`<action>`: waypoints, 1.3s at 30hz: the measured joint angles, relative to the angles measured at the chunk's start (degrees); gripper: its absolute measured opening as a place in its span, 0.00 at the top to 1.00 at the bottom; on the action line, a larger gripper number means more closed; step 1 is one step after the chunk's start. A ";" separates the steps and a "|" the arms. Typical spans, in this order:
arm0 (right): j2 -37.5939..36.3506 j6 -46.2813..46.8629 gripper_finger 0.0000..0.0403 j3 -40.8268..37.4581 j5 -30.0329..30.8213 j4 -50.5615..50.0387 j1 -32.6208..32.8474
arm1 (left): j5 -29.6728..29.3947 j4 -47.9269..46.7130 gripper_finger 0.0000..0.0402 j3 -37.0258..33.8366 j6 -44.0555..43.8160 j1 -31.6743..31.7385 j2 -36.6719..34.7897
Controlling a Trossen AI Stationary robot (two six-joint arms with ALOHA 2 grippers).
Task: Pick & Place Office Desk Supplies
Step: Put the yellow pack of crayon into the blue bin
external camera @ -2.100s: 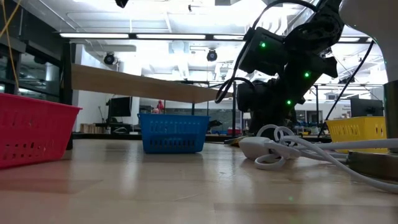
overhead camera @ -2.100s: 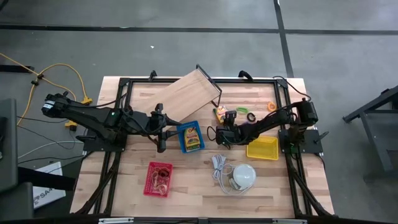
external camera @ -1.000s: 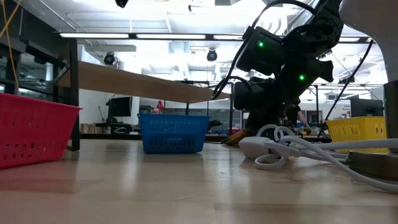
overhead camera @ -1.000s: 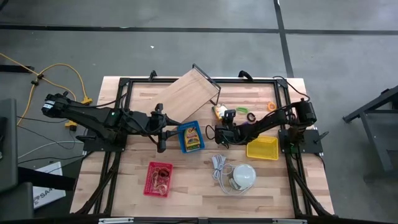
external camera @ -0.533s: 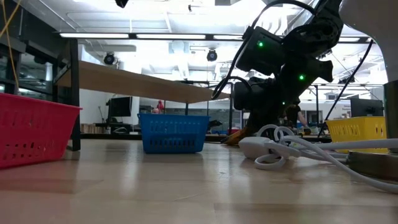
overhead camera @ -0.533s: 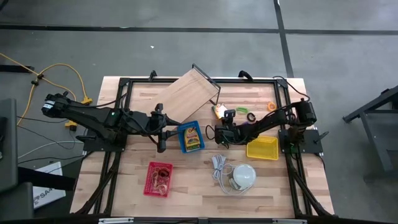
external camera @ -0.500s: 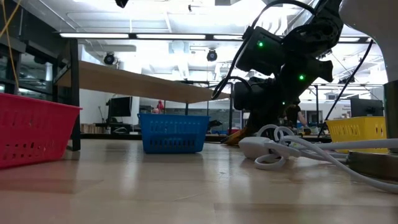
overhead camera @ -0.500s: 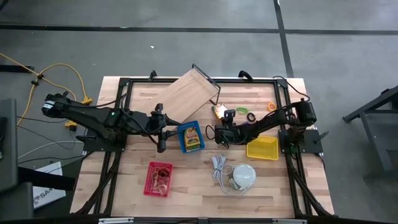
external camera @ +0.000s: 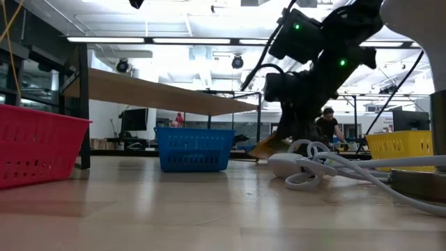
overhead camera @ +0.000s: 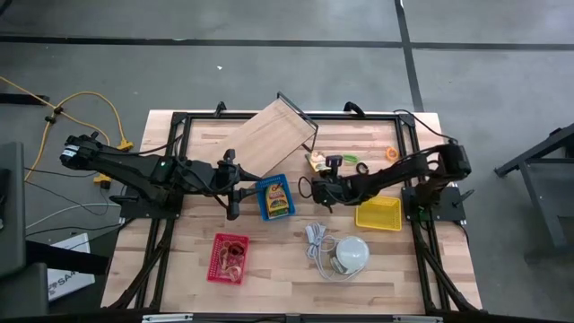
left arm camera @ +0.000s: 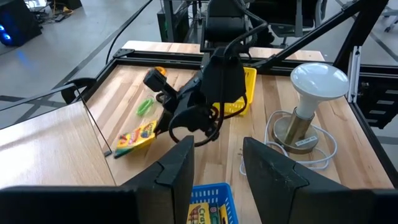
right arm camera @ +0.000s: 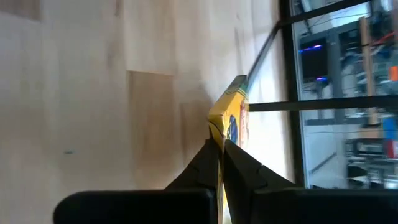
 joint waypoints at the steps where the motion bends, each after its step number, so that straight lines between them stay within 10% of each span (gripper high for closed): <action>1: -0.59 0.51 0.99 -0.04 -0.83 -1.08 0.01 | 0.00 0.04 0.67 0.00 0.00 -0.02 0.00; 39: -4.99 2.19 0.99 1.58 -12.63 -6.65 1.03 | 0.00 0.04 0.67 0.00 0.00 -0.02 0.00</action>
